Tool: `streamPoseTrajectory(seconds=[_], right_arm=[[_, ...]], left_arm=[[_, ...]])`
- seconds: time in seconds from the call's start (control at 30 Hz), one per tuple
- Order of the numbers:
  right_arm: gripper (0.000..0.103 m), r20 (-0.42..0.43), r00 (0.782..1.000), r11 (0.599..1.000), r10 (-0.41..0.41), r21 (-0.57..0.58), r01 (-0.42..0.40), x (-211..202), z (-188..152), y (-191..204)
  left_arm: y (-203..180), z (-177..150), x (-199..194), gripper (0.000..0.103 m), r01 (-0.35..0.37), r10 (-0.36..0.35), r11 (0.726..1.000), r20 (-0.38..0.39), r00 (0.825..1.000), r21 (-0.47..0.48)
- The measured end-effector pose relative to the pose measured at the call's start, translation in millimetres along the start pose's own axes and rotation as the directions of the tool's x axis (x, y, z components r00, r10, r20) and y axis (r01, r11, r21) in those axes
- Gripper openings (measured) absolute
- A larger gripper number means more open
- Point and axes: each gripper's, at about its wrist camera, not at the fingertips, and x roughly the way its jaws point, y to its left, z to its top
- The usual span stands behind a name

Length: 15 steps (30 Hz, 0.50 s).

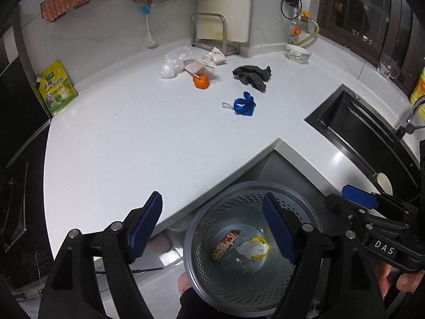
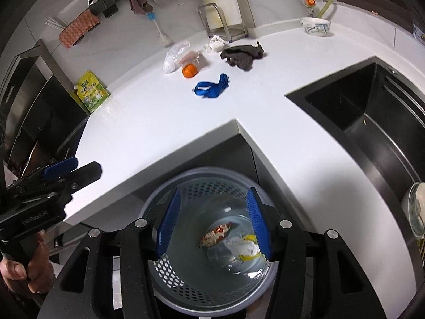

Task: Collect trash
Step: 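Lift both grippers away from the bin toward the counter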

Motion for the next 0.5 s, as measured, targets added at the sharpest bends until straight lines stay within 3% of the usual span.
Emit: streamPoseTrajectory(seconds=[0.27, 0.5], right_arm=[[0.052, 0.043, 0.999, 1.000, -0.023, 0.009, 0.023, 6.8, 30.3, 10.6], [0.054, 0.064, 0.995, 0.995, -0.076, 0.065, 0.072, 28.3, 64.7, 20.1]], left_arm=[[31.2, 38.1, -2.6, 0.086, -0.001, 0.003, 1.000, 0.061, 0.998, -0.027], [60.7, 85.4, 22.3, 0.089, 0.013, -0.012, 1.000, 0.093, 0.996, -0.011]])
